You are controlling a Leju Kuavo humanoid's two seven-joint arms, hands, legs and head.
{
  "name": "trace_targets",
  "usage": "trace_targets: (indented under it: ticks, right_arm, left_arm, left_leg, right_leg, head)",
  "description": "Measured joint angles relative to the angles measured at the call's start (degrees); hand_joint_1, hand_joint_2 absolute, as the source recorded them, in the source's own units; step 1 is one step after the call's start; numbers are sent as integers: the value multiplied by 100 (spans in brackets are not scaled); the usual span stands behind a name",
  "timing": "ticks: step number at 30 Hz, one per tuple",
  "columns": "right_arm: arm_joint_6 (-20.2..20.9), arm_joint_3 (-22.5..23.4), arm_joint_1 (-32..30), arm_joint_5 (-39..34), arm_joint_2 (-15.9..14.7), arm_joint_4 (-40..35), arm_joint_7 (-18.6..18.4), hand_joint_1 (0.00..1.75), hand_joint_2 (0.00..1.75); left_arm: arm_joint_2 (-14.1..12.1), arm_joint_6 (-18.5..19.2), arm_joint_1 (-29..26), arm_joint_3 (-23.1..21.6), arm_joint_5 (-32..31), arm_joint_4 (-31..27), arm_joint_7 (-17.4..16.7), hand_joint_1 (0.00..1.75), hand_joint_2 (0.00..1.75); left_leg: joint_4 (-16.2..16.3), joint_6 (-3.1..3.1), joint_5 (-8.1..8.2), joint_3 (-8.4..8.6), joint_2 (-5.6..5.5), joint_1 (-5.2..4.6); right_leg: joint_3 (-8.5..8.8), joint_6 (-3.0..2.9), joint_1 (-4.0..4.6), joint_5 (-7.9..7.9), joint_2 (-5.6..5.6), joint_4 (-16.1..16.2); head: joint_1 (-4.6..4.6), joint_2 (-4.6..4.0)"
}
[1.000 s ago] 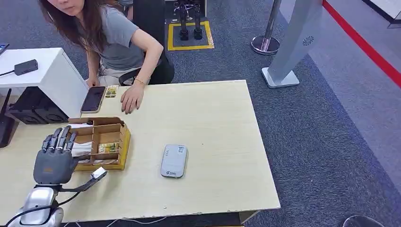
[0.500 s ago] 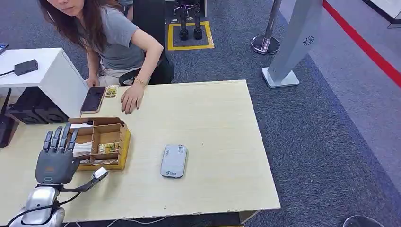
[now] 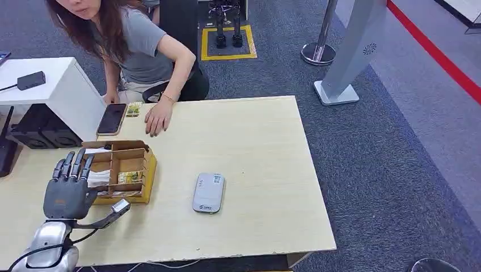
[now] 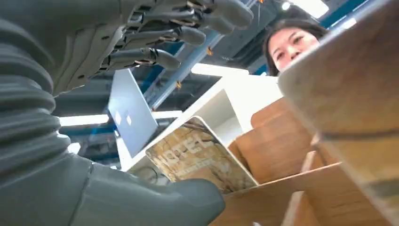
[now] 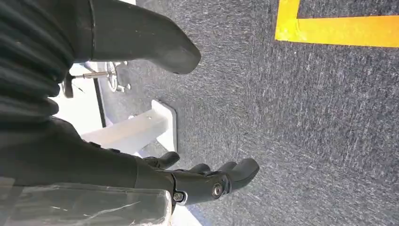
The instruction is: Pass the card to the sensor for recognition and then transmit it.
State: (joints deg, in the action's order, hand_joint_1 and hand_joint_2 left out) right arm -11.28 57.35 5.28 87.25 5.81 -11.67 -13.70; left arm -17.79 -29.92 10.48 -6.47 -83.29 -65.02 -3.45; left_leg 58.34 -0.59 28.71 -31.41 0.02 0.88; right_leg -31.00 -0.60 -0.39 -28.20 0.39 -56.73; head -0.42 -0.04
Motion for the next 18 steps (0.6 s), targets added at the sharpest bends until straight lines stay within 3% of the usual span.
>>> trace_targets:
  ticks: [4, 6, 10, 11, 15, 16, 17, 18]
  right_arm:
    - [2, 0, 0, 0, 0, 0, 0, 0, 175]
    - [2, 0, 0, 0, 0, 0, 0, 0, 175]
    - [2, 0, 0, 0, 0, 0, 7, 0, 175]
    - [2, 0, 0, 0, 0, 0, 7, 0, 175]
    - [2, 0, -1, 0, 0, 0, 22, 0, 175]
    - [2, 0, 0, 0, 0, 0, 22, 0, 175]
    - [2, 0, 0, 0, 0, 0, 22, 0, 175]
    - [2, 0, -1, 0, 0, 0, 22, 0, 175]
  left_arm:
    - [-2, 41, 18, 0, 78, -28, 48, 23, 175]
    - [-2, 48, 31, 0, 85, -31, 48, 33, 175]
    - [-2, 133, 66, 0, 170, -57, 57, 33, 175]
    - [-2, 155, 78, 0, 179, -59, 59, 54, 175]
    - [-2, 190, 95, 0, 197, -59, 65, 56, 175]
    - [-2, 201, 98, 0, 196, -59, 68, 77, 175]
    - [-2, 208, 100, 0, 196, -59, 68, 77, 175]
    - [-2, 210, 104, 0, 196, -59, 65, 65, 175]
  left_leg:
    - [0, 0, 0, 0, 0, 0]
    - [0, 0, 0, 0, 0, 0]
    - [0, 0, 0, 0, 0, 0]
    - [0, 0, 0, 0, 0, 0]
    - [0, 0, 0, 0, 0, 0]
    - [0, 0, 0, 0, 0, 0]
    - [0, 0, 0, 0, 0, 0]
    - [0, 0, 0, 0, 0, 0]
  right_leg:
    - [0, 0, 0, 0, 0, 0]
    - [0, 0, 0, 0, 0, 0]
    - [0, 0, 0, 0, 0, 0]
    - [0, 0, 0, 0, 0, 0]
    - [0, 0, 0, 0, 0, 0]
    - [0, 0, 0, 0, 0, 0]
    - [0, 0, 0, 0, 0, 0]
    - [0, 0, 0, 0, 0, 0]
  head:
    - [2, 0]
    - [0, 0]
    - [-2, 0]
    - [0, 0]
    - [-2, 0]
    - [-2, 0]
    - [0, 0]
    - [0, 0]
